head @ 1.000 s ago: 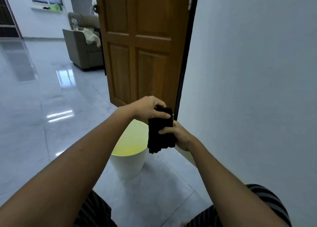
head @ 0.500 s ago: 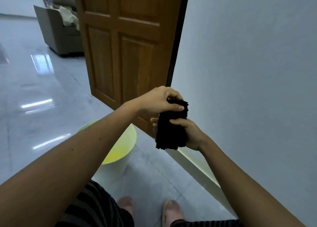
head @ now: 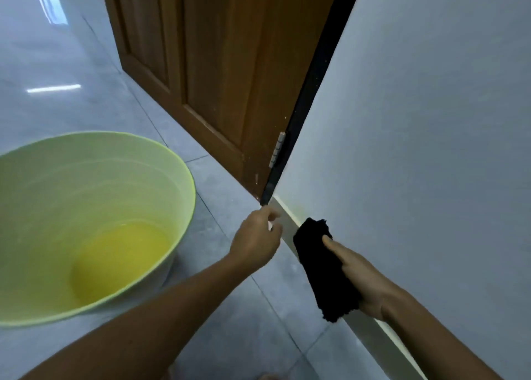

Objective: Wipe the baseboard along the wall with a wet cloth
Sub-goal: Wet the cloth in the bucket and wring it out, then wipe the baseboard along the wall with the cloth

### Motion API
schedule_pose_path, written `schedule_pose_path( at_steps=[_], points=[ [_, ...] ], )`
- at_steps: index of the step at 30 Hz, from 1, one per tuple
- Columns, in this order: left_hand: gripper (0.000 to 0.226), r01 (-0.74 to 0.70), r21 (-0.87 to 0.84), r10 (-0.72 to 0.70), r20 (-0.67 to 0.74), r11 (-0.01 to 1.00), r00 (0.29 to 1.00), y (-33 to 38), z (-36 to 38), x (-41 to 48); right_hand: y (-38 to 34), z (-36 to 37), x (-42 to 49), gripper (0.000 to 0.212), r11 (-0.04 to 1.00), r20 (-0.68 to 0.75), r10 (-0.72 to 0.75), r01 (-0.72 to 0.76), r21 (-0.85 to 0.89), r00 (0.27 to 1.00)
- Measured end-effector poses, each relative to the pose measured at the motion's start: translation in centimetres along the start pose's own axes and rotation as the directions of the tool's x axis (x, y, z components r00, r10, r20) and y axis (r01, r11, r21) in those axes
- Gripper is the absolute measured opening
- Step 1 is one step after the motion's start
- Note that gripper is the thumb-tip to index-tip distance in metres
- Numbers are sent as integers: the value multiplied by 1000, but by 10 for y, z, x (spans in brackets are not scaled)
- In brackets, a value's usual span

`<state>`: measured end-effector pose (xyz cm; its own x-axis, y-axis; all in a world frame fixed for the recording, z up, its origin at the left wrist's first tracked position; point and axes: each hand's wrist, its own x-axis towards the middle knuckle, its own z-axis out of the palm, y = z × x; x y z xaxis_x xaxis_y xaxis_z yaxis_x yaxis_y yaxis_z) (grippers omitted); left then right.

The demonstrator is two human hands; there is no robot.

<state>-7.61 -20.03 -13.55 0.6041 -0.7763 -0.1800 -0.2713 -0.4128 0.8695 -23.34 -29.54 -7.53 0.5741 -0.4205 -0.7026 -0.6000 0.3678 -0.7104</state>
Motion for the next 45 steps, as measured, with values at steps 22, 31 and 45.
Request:
schedule_pose_path(
  at_steps=[22, 31, 45],
  points=[
    [87, -212, 781, -55, 300, 588, 952, -176, 46, 12, 30, 29, 204, 47, -841, 343, -497, -344, -418, 797],
    [94, -215, 819, -106, 316, 532, 943, -169, 45, 14, 58, -1, 151, 39, -961, 317, -267, -227, -158, 910],
    [97, -175, 792, -67, 263, 585, 962, -177, 52, 12, 46, 27, 213, 17, -787, 272, -444, -227, -574, 854]
  ],
)
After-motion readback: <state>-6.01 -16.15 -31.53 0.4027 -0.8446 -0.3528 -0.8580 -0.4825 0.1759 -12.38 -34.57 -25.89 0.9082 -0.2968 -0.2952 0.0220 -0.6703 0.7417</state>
